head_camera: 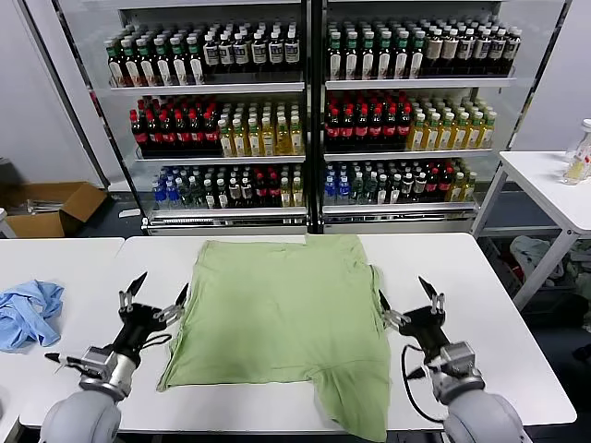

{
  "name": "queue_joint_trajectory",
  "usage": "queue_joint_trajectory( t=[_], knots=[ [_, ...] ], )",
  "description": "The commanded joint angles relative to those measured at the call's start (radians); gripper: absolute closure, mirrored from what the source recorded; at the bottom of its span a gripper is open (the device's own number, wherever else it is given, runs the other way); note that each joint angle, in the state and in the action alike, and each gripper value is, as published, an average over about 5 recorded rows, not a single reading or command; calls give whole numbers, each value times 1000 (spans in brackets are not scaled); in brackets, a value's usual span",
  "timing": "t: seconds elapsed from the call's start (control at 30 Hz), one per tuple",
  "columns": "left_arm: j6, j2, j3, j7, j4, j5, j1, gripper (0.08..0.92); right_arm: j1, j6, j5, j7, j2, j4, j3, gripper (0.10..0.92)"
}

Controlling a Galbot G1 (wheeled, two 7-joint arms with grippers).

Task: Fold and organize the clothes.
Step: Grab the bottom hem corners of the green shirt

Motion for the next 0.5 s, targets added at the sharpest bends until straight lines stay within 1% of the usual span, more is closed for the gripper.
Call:
queue_joint_trajectory(
  t=[0.03, 0.2, 0.37, 0.5],
  knots=[
    [117, 39, -33, -56, -78, -68, 154, 177, -123, -7, 53, -4, -62, 61, 31, 203],
    [142, 28, -42, -68, -78, -114, 195, 177, -164, -3, 35, 0, -53, 50, -2, 203],
    [196, 10, -10, -105, -66, -161, 199, 177, -156, 1, 38, 26, -29, 25, -49, 203],
    [214, -1, 14, -113, -43, -169, 196, 177, -156, 3, 36, 42, -16, 13, -80, 203]
  ],
)
